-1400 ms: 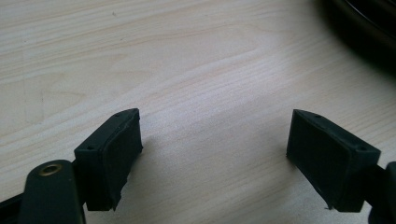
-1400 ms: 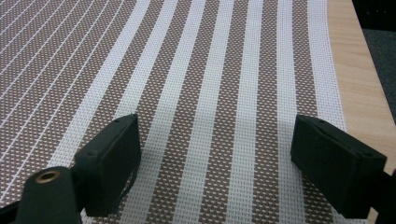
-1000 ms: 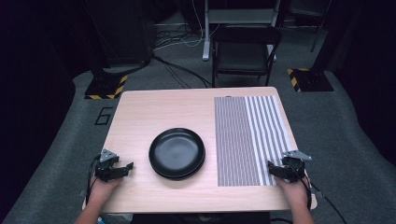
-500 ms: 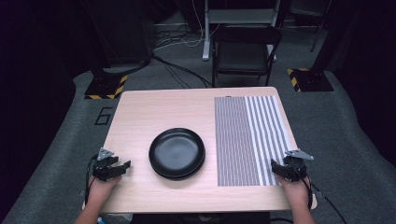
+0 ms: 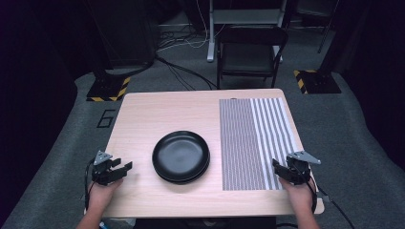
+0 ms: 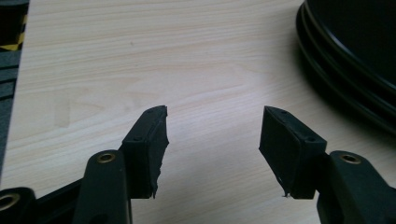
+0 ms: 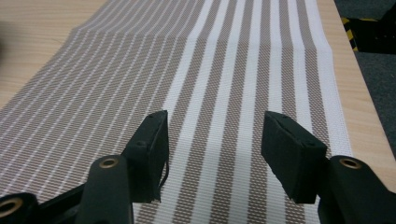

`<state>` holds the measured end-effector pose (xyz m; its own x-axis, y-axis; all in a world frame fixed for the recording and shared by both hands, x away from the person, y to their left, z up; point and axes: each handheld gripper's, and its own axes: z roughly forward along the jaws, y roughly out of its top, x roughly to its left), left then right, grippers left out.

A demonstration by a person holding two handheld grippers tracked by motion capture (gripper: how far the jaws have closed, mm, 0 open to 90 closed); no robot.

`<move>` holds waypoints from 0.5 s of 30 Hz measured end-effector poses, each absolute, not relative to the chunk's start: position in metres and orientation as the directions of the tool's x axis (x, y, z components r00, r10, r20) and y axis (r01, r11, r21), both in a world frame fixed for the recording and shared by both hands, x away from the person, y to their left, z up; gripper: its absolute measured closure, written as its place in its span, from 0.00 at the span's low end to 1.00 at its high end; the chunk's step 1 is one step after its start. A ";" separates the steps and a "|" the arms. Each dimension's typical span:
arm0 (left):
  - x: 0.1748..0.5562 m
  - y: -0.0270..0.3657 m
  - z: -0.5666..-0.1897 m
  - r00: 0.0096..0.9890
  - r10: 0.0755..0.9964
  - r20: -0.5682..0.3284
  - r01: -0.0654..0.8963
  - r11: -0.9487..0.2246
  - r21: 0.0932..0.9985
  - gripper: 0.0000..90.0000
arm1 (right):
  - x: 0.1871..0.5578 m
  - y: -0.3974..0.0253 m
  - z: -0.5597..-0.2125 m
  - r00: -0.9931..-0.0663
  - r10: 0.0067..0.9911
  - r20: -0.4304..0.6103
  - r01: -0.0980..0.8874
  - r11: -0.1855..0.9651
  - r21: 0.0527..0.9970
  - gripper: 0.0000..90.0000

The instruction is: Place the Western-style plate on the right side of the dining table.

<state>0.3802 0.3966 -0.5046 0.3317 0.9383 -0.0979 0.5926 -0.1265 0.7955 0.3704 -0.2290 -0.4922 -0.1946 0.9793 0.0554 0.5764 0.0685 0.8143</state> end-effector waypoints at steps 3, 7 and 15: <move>0.379 0.392 -0.500 0.336 0.935 -0.115 0.599 -0.118 0.792 0.48 | 0.369 -0.225 -0.488 -0.209 0.976 0.068 0.570 0.065 0.819 0.48; 0.377 0.382 -0.490 0.358 0.926 -0.123 0.585 -0.120 0.802 0.48 | 0.368 -0.213 -0.477 -0.257 0.962 0.093 0.552 0.067 0.831 0.52; 0.379 0.380 -0.482 0.348 0.921 -0.174 0.603 -0.078 0.794 0.47 | 0.369 -0.193 -0.469 -0.310 0.947 0.087 0.563 0.109 0.819 0.49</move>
<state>0.3789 0.3802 -0.4820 0.3476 0.9213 -0.1741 0.6032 -0.0775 0.7938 0.3694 -0.1927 -0.4694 -0.3099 0.9468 0.0869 0.5627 0.1090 0.8194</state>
